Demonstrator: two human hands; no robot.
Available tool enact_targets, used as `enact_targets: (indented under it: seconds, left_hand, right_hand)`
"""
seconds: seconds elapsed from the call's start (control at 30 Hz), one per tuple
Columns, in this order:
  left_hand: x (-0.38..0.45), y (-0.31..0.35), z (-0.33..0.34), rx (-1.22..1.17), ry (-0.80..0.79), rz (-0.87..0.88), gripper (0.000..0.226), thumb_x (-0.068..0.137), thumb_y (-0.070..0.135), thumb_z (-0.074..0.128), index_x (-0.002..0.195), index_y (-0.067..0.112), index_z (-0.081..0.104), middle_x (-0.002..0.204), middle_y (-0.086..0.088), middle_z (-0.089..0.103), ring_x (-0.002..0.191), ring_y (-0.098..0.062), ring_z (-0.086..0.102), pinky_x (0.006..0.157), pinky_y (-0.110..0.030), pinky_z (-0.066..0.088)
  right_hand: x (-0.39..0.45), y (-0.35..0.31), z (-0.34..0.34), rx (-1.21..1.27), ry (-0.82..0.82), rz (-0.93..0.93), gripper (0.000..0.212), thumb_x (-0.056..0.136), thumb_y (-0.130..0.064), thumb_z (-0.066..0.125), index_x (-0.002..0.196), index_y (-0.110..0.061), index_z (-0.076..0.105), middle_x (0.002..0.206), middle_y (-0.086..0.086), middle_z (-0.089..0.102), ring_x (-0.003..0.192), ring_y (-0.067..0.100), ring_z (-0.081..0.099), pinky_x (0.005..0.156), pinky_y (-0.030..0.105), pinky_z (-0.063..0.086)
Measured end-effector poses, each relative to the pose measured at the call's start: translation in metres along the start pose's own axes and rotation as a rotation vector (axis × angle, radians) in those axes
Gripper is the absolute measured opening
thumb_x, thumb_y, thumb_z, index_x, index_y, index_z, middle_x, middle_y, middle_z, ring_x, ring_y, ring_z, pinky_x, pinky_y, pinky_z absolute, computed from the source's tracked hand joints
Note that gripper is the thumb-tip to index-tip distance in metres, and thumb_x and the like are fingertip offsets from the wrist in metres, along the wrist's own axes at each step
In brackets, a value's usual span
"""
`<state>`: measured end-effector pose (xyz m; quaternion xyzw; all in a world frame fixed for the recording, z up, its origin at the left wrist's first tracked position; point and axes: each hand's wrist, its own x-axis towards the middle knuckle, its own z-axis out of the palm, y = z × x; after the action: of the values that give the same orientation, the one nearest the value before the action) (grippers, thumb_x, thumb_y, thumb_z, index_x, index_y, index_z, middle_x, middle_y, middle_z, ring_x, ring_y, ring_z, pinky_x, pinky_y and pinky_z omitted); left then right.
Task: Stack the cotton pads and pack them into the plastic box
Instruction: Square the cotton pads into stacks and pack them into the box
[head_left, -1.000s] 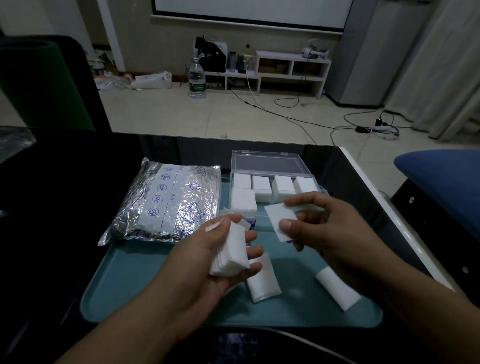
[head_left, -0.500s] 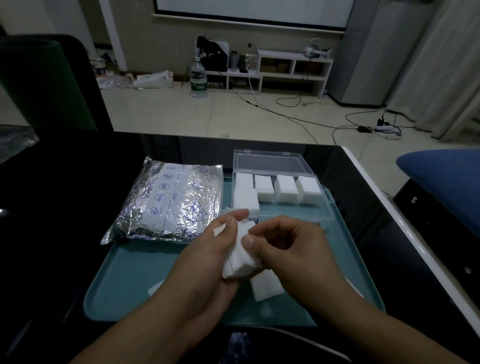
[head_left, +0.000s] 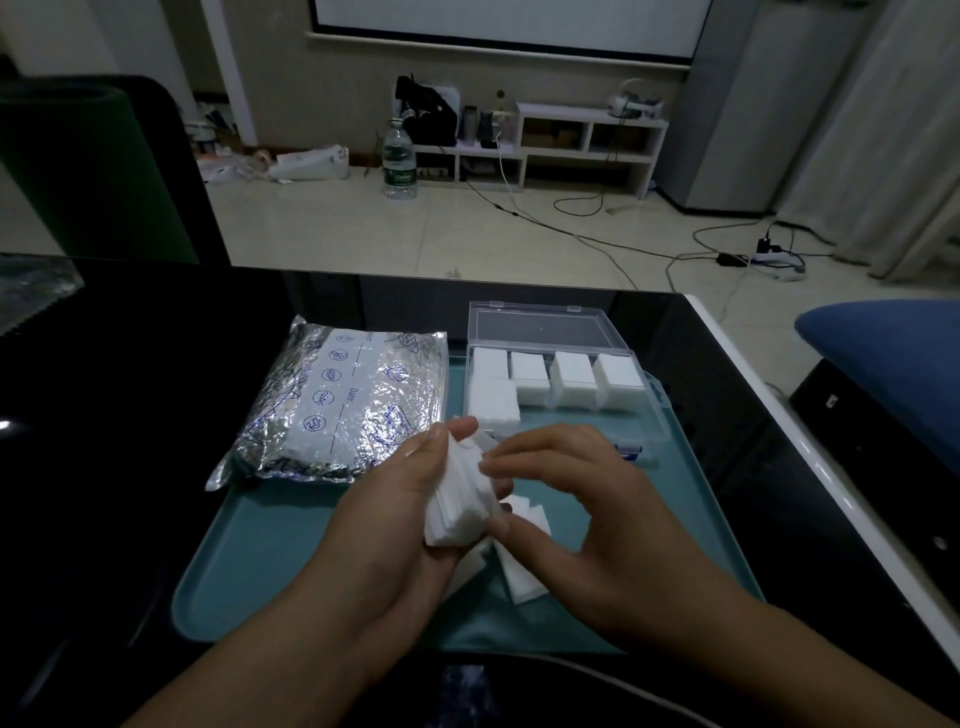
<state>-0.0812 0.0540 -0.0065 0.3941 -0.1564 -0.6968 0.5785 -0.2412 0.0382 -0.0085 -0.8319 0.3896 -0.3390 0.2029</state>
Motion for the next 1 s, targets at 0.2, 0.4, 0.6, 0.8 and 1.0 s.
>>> enact_targets:
  seconds: [0.2, 0.4, 0.6, 0.8, 1.0]
  left_hand:
    - [-0.002, -0.002, 0.003, 0.002, -0.104, -0.048, 0.037, 0.082, 0.030, 0.058, 0.113, 0.009, 0.065, 0.108, -0.014, 0.071, 0.080, -0.023, 0.067, 0.087, -0.043, 0.053]
    - [-0.004, 0.000, 0.004, 0.034, -0.130, -0.025, 0.044, 0.079, 0.022, 0.059, 0.120, 0.006, 0.063, 0.105, -0.019, 0.072, 0.086, -0.030, 0.072, 0.067, -0.038, 0.060]
    - [-0.013, 0.002, 0.012, 0.034, -0.188, -0.039, 0.044, 0.079, 0.024, 0.060, 0.119, 0.007, 0.061, 0.105, -0.020, 0.072, 0.088, -0.036, 0.073, 0.066, -0.041, 0.061]
    - [-0.016, 0.004, 0.013, 0.041, -0.195, -0.070, 0.050, 0.075, 0.025, 0.062, 0.123, 0.013, 0.061, 0.102, -0.019, 0.073, 0.082, -0.034, 0.073, 0.063, -0.040, 0.061]
    - [-0.014, 0.005, 0.012, 0.000, -0.212, -0.105, 0.047, 0.078, 0.025, 0.056, 0.123, 0.011, 0.061, 0.105, -0.020, 0.072, 0.079, -0.035, 0.072, 0.065, -0.041, 0.061]
  right_hand:
    - [0.000, 0.001, 0.004, 0.014, -0.033, -0.024, 0.032, 0.082, -0.042, 0.065, 0.110, -0.026, 0.068, 0.108, -0.019, 0.060, 0.102, 0.005, 0.057, 0.088, 0.027, 0.047]
    - [0.002, 0.000, -0.006, 0.129, -0.086, 0.070, 0.042, 0.078, -0.035, 0.079, 0.116, -0.029, 0.063, 0.122, -0.022, 0.058, 0.121, 0.003, 0.052, 0.101, 0.027, 0.043]
    - [0.003, 0.001, -0.012, 0.201, -0.153, 0.143, 0.032, 0.077, -0.034, 0.079, 0.106, -0.033, 0.064, 0.125, -0.022, 0.058, 0.124, -0.005, 0.049, 0.103, 0.017, 0.039]
    - [0.006, 0.000, -0.014, 0.338, -0.150, 0.238, 0.030, 0.070, -0.025, 0.086, 0.091, -0.031, 0.065, 0.118, -0.021, 0.065, 0.117, -0.004, 0.055, 0.103, 0.026, 0.041]
    - [0.007, 0.001, -0.011, 0.430, -0.109, 0.251, 0.036, 0.066, -0.029, 0.086, 0.095, -0.030, 0.065, 0.114, -0.014, 0.067, 0.108, 0.010, 0.062, 0.099, 0.034, 0.049]
